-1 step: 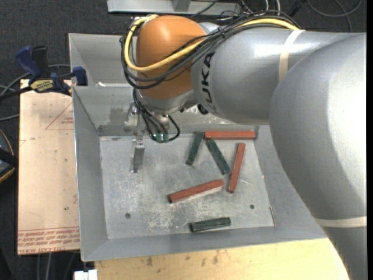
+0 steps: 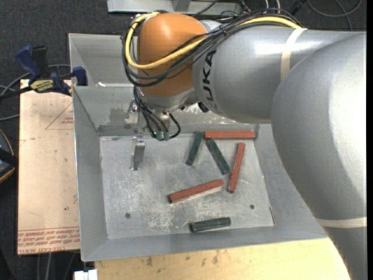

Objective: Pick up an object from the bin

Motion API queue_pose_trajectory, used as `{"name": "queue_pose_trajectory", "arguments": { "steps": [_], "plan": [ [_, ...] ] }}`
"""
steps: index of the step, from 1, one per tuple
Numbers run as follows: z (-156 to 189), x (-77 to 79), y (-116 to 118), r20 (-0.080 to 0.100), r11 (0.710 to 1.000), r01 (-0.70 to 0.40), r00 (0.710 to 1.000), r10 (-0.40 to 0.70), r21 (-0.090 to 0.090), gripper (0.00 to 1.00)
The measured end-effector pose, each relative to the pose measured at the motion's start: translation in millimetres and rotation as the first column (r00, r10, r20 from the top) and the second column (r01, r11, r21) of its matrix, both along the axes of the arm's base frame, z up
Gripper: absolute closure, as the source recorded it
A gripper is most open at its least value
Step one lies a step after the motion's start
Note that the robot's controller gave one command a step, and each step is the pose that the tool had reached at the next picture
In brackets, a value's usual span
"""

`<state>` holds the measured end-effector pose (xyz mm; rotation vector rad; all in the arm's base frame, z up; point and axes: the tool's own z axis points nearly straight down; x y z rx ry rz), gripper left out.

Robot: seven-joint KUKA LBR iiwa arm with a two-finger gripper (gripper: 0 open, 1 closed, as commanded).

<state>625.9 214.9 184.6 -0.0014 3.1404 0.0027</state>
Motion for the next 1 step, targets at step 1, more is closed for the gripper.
{"name": "queue_pose_trajectory", "arguments": {
  "steps": [1],
  "plan": [
    [-16.8, 6.6, -41.2, 0.001, 0.997, -0.082, 0.997, 0.082, 0.001, 0.00]
  ]
}}
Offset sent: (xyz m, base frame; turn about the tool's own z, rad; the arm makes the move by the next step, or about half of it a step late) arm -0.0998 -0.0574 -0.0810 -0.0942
